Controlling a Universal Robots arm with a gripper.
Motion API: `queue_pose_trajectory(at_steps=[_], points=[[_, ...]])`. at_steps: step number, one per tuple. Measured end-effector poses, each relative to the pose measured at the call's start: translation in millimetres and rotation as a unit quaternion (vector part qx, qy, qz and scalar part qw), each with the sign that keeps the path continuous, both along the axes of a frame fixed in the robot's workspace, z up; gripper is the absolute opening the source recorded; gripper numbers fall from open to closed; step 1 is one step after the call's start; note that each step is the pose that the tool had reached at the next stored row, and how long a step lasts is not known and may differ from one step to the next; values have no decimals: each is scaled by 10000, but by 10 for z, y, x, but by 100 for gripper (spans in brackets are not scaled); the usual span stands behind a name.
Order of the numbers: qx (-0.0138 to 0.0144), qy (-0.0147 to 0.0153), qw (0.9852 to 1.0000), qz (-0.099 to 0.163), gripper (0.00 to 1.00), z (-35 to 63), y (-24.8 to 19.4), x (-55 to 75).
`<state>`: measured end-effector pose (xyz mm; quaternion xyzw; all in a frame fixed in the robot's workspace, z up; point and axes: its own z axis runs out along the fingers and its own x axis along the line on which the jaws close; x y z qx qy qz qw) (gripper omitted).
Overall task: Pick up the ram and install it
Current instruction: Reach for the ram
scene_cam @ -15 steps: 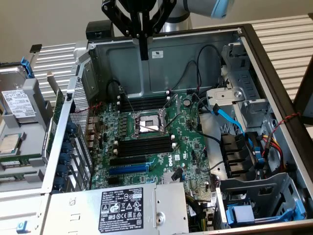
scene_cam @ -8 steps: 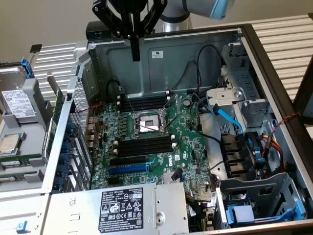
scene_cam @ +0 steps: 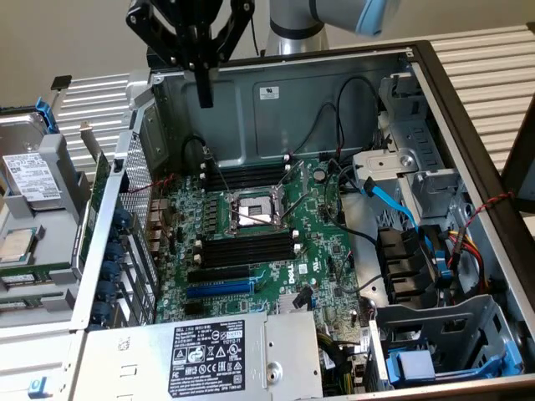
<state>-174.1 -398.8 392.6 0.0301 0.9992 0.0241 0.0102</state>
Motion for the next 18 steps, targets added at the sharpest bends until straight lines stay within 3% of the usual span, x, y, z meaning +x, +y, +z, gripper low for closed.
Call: queue_pose_trajectory(at_steps=[18], points=[[0,3,10000,59,11,-15,0,-779]])
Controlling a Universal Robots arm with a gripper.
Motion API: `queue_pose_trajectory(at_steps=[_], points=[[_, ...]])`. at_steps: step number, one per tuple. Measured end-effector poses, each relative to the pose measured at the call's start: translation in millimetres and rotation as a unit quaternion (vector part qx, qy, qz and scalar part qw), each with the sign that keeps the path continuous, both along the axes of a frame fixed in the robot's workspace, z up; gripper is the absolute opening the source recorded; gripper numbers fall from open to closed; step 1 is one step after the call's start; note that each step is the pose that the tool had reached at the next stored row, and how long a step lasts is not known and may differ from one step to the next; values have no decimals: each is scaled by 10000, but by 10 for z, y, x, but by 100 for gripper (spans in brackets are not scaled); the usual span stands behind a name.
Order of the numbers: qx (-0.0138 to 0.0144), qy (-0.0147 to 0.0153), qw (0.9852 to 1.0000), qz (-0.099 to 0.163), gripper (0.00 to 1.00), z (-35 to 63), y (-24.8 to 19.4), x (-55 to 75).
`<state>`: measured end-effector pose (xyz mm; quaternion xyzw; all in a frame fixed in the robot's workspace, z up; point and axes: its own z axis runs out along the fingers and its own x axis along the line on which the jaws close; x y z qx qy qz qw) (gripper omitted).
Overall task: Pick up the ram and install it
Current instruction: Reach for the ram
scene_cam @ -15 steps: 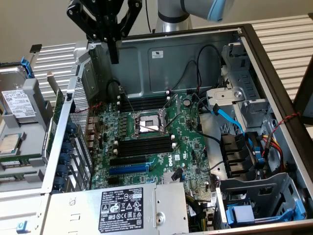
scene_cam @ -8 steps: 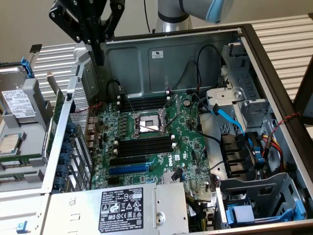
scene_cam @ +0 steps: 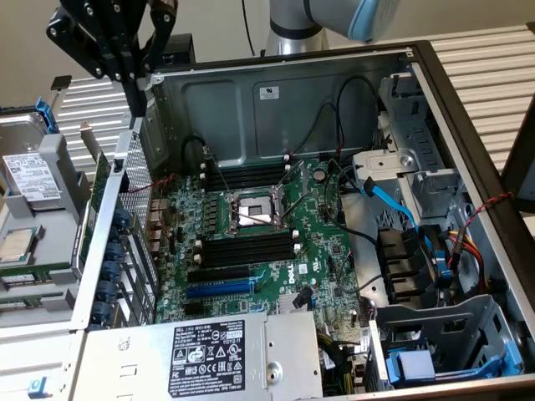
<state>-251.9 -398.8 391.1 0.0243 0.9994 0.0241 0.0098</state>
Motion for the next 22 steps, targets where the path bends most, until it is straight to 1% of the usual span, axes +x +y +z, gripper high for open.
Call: queue_pose_trajectory(at_steps=[22], points=[[0,0,10000,60,11,-16,-2,-989]])
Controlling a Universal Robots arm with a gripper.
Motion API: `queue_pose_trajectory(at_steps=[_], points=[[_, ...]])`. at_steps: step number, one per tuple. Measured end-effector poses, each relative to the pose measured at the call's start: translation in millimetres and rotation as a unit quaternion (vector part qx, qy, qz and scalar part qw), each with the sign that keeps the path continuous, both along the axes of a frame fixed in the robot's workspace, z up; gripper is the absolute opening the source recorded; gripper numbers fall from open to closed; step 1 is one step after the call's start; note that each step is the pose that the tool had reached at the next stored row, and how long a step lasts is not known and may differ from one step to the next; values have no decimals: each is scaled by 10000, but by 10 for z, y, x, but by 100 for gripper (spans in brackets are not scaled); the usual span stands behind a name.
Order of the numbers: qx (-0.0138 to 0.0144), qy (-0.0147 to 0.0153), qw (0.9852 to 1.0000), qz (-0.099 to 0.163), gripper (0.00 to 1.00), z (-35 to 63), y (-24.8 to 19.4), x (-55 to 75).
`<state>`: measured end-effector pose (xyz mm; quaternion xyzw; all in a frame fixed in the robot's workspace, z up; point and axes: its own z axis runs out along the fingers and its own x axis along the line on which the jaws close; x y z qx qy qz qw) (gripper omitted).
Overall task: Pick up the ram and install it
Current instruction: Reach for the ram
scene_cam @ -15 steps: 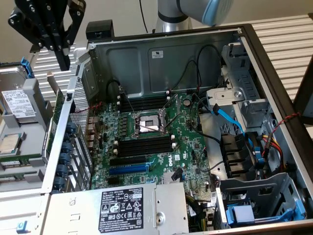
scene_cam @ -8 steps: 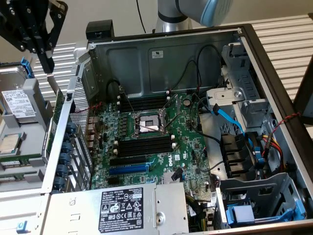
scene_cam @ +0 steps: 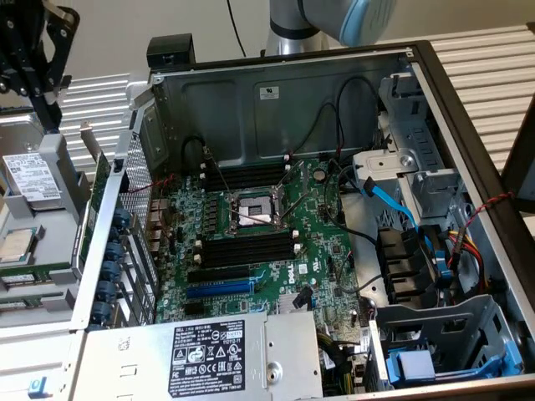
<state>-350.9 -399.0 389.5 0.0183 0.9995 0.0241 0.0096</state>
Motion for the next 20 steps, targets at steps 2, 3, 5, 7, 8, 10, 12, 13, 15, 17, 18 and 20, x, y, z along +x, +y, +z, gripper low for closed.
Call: queue_pose_trajectory(at_steps=[2,3,5,7,8,10,12,13,15,17,18,20], points=[[0,0,10000,5,11,-2,0,-91],[0,0,10000,7,11,-3,0,-136],[0,0,10000,11,11,-4,0,-226],[1,0,10000,15,11,-7,0,-320],[0,0,10000,17,11,-8,0,-365],[1,-1,10000,20,11,-11,-1,-456],[0,0,10000,24,11,-11,-4,-548],[0,0,10000,25,11,-12,-5,-593],[1,0,10000,28,11,-14,-9,-684],[0,0,10000,31,11,-14,-12,-772],[0,0,10000,32,11,-15,-13,-813],[0,0,10000,33,11,-16,-15,-876]])
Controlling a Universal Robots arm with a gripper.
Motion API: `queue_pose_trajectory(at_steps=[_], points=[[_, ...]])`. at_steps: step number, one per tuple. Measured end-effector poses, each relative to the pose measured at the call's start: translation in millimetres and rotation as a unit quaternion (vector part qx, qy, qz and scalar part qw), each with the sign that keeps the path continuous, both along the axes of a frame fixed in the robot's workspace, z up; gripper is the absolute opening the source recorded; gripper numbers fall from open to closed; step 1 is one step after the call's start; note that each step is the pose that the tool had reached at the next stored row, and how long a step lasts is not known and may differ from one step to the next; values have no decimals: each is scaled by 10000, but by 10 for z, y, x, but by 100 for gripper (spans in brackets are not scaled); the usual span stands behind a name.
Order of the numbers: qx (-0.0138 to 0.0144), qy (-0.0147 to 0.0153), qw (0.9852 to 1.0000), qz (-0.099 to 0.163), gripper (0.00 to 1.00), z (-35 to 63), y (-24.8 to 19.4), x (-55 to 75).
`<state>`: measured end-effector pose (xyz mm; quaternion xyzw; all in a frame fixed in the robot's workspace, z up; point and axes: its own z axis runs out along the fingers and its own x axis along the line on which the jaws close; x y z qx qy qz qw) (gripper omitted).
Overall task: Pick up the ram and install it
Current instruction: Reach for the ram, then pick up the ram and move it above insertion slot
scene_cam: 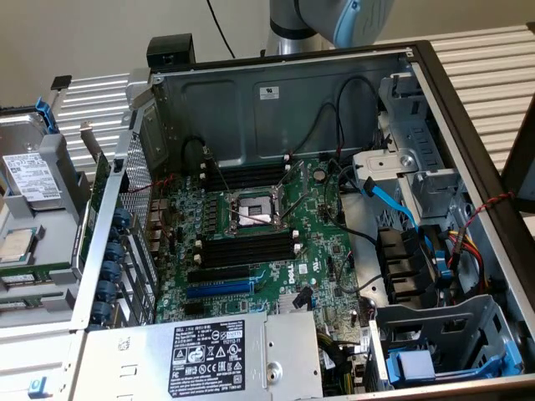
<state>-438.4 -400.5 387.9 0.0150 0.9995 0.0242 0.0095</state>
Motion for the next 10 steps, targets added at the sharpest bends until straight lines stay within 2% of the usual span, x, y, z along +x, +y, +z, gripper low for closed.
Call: queue_pose_trajectory(at_steps=[5,10], points=[[0,0,10000,2,11,-2,-1,-135],[0,0,10000,2,11,-2,-1,-140]])
